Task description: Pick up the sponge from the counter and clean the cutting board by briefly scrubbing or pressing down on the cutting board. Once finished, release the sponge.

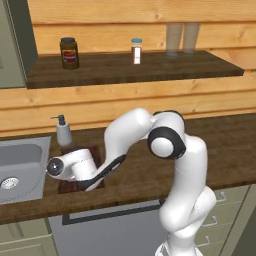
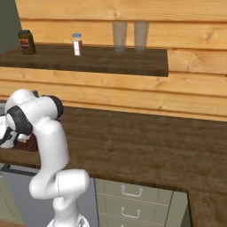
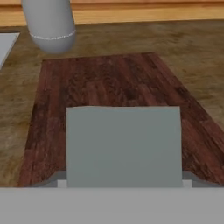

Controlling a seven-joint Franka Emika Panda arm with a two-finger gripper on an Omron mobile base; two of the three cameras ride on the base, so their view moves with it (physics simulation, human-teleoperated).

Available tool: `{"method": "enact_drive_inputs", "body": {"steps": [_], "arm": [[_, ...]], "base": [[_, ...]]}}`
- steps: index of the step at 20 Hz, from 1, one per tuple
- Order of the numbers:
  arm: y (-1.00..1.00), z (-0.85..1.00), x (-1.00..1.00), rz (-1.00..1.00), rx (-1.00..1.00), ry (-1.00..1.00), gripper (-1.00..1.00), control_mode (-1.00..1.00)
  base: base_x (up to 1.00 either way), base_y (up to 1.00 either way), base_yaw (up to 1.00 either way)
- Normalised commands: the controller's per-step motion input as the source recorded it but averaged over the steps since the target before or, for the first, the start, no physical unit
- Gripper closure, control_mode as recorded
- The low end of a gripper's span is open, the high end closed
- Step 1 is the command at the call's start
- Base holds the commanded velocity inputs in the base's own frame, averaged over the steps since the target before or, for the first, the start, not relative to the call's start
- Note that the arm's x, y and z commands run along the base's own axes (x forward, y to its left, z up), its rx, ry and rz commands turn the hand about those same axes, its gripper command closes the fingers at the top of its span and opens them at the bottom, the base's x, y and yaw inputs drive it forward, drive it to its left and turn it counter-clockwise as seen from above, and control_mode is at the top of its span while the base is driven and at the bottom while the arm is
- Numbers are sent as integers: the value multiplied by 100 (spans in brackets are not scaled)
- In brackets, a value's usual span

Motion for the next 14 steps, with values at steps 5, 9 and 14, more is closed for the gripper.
{"method": "enact_drive_inputs", "body": {"steps": [5, 9, 14], "arm": [[-3, -23, 41, 0, 0, 0, 100, -100], [-5, -26, 49, 0, 0, -2, 100, -100], [-16, -27, 51, 0, 0, -6, 100, -100]], "base": [[0, 0, 0], [0, 0, 0], [0, 0, 0]]}}
